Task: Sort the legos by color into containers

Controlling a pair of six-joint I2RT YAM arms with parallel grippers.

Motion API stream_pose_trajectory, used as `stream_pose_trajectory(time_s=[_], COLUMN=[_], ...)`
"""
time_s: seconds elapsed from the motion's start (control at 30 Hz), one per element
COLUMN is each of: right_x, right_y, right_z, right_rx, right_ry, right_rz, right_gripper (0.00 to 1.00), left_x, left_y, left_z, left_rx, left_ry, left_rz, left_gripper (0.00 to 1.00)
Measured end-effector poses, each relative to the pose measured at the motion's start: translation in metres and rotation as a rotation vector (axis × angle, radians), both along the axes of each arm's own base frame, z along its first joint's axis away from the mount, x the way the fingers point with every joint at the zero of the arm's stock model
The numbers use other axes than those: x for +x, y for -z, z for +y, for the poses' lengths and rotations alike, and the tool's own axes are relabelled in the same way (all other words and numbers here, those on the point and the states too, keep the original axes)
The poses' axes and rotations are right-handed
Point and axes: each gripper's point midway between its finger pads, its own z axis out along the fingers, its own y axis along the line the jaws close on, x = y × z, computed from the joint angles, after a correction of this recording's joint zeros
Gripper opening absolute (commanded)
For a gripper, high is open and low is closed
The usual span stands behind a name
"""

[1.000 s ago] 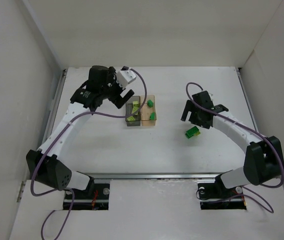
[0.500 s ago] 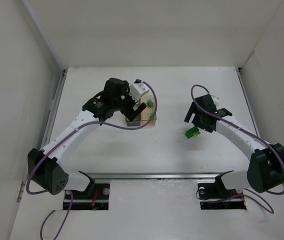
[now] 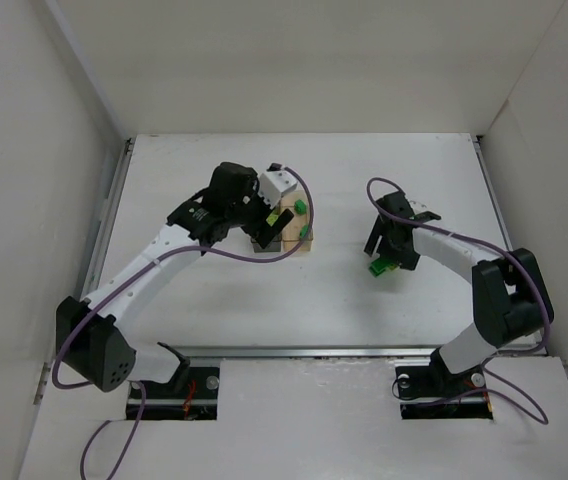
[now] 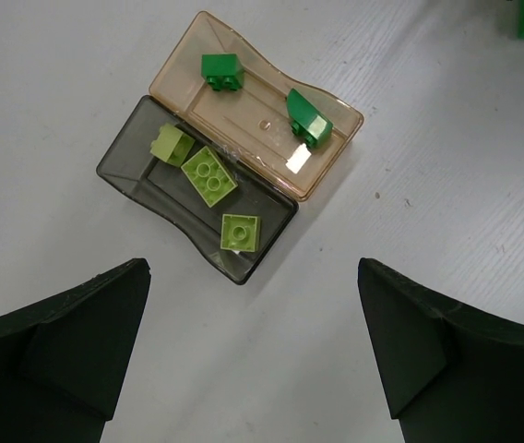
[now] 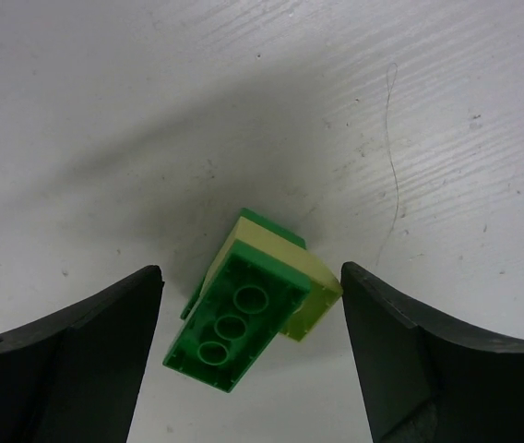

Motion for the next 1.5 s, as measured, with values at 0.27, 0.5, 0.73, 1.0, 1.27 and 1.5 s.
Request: stream_pose_trajectory(time_s=[0.27, 0.5, 0.73, 1.0, 1.27, 1.5], right_x=[0.006, 0.010, 0.033, 0.059, 0.039, 0.037], right_y=[-0.002, -0.004, -0.013, -0.031, -0.027, -0.024], right_z=[0.004, 0.014, 0.031, 0.076, 0.076, 0.069], right_rx=[0.016, 0.055, 0.053, -0.085, -0.185, -0.179], right_ry=[-0.011, -0.048, -0.179, -0.391, -0.264, -0.115], right_rz=[-0.021, -0.035, -0.079, -0.129, -0.075, -0.087], right_gripper=[0.50, 0.35, 0.77, 0.78, 0.69, 0.69], left_x=[-0.002, -0.003, -0.005, -0.004, -0.004, -0.005], left_y=[-0.002, 0.009, 0.015, 0.014, 0.014, 0.014], left_z=[0.003, 0.007, 0.009, 0.009, 0.009, 0.009], left_rx=[0.002, 0.021, 0.031, 0.028, 0.026, 0.026], left_ry=[-0.010, -0.022, -0.026, -0.028, -0.030, -0.031], left_rz=[-0.016, -0.005, 0.004, -0.003, -0.001, -0.002], left_gripper=[0.94, 0.94, 0.95, 0.95, 0.95, 0.95])
